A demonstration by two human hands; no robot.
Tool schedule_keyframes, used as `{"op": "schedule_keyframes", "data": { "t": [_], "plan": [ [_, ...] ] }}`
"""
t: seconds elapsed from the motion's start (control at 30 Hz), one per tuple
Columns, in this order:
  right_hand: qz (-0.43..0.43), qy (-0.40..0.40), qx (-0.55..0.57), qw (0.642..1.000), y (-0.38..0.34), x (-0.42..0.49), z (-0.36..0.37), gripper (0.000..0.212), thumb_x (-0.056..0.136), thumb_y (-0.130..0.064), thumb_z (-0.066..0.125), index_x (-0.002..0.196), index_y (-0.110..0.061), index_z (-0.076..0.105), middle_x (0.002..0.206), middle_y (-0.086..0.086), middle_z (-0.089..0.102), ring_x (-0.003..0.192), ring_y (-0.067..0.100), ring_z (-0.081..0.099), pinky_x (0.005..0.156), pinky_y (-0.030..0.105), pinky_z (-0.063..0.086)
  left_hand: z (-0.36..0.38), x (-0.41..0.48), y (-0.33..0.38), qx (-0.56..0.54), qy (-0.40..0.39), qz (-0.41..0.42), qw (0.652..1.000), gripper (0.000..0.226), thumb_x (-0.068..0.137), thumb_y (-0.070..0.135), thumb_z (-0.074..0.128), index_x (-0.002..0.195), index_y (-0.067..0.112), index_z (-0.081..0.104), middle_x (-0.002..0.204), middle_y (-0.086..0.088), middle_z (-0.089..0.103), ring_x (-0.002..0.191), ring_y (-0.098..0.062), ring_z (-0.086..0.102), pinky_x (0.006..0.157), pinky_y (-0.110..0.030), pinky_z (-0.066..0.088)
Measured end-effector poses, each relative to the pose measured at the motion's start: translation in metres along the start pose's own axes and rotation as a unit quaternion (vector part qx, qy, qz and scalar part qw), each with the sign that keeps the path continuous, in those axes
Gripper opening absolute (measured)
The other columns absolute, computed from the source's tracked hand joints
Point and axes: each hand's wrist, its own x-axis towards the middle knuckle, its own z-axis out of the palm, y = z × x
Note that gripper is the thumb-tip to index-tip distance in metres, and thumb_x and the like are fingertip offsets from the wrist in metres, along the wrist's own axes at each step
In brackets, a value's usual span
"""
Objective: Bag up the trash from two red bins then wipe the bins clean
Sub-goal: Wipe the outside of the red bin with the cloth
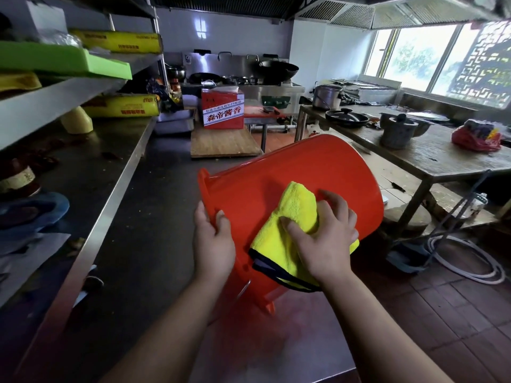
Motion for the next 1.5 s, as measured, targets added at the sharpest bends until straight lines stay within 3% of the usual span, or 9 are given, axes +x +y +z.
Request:
{"op": "schedule_keyframes", "data": {
  "t": [0.1,0.23,0.37,0.5,0.7,0.9,1.07,1.37,1.5],
  "plan": [
    [-0.008,-0.002,0.002,1.0,-0.003,0.0,0.002,0.055,0.066,-0.061,0.059,0.1,-0.017,0.06,0.138,-0.004,0.039,0.122,0.023,0.029,0.092,0.04,0.023,-0.007,-0.003,0.011,0.163,-0.036,0.051,0.985,0.063,0.097,0.01,0.04,0.151,0.022,0.01,0.146,-0.011,0.033,0.125,-0.025,0.044,0.093,-0.021,0.033],
    [-0.032,-0.008,0.005,0.999,-0.011,0.0,0.006,0.057,0.066,-0.061,0.058,0.101,-0.017,0.061,0.14,-0.003,0.039,0.125,0.024,0.027,0.089,0.038,0.021,-0.025,0.008,0.013,0.387,-0.082,0.142,0.907,0.06,0.091,0.01,0.04,0.149,0.02,0.024,0.156,0.001,-0.01,0.141,-0.025,-0.001,0.115,-0.034,0.015],
    [-0.05,-0.017,0.009,0.999,-0.018,0.001,0.009,0.057,0.067,-0.061,0.057,0.1,-0.015,0.061,0.142,-0.002,0.038,0.127,0.024,0.026,0.091,0.039,0.02,-0.042,0.017,0.008,0.477,-0.163,0.245,0.828,0.066,0.083,0.027,0.027,0.143,-0.001,0.031,0.152,-0.009,0.025,0.144,-0.024,0.008,0.117,-0.036,-0.005],
    [-0.072,-0.024,0.013,0.997,-0.022,0.004,0.014,0.057,0.066,-0.06,0.058,0.102,-0.016,0.061,0.142,-0.006,0.039,0.126,0.021,0.025,0.088,0.035,0.016,-0.063,0.02,0.001,0.508,-0.176,0.309,0.784,0.051,0.084,0.052,0.033,0.103,0.01,0.055,0.107,-0.012,0.049,0.106,-0.038,0.05,0.1,-0.049,0.038],
    [-0.117,-0.048,0.001,0.992,-0.034,0.006,0.026,0.057,0.067,-0.06,0.057,0.105,-0.016,0.061,0.142,-0.009,0.041,0.126,0.022,0.026,0.087,0.035,0.017,-0.095,0.023,-0.015,0.514,-0.259,0.373,0.728,0.054,0.087,0.072,0.018,0.094,0.026,0.045,0.099,0.001,0.039,0.092,-0.021,0.039,0.081,-0.04,0.042],
    [-0.124,-0.06,0.005,0.99,-0.042,0.0,0.037,0.057,0.068,-0.058,0.059,0.107,-0.017,0.061,0.141,-0.01,0.041,0.125,0.023,0.028,0.088,0.04,0.023,-0.113,0.015,-0.033,0.468,-0.332,0.396,0.717,0.038,0.094,0.057,0.023,0.089,0.03,0.049,0.093,0.002,0.04,0.085,-0.014,0.039,0.073,-0.033,0.037],
    [-0.135,-0.074,-0.008,0.988,-0.043,-0.013,0.044,0.055,0.067,-0.055,0.062,0.106,-0.018,0.061,0.137,-0.008,0.043,0.117,0.027,0.034,0.087,0.043,0.029,-0.118,0.01,-0.049,0.458,-0.4,0.393,0.69,0.031,0.087,0.041,0.041,0.085,0.021,0.065,0.086,0.0,0.059,0.078,-0.021,0.06,0.065,-0.03,0.051],
    [-0.098,-0.117,-0.08,0.985,-0.036,-0.04,0.041,0.049,0.07,-0.021,0.073,0.116,-0.016,0.058,0.128,0.002,0.049,0.112,0.032,0.036,0.089,0.045,0.029,-0.106,-0.021,-0.087,0.44,-0.412,0.397,0.692,0.032,0.074,0.03,0.042,0.064,0.019,0.071,0.064,0.001,0.059,0.054,-0.017,0.06,0.046,-0.018,0.039],
    [-0.053,-0.116,-0.089,0.988,-0.026,-0.055,0.035,0.049,0.073,-0.016,0.069,0.119,-0.019,0.055,0.129,-0.001,0.047,0.116,0.027,0.032,0.091,0.04,0.022,-0.103,-0.035,-0.104,0.443,-0.473,0.324,0.69,0.017,0.074,0.014,0.062,0.087,0.012,0.073,0.081,-0.009,0.065,0.071,-0.028,0.067,0.054,-0.027,0.053]
  ]
}}
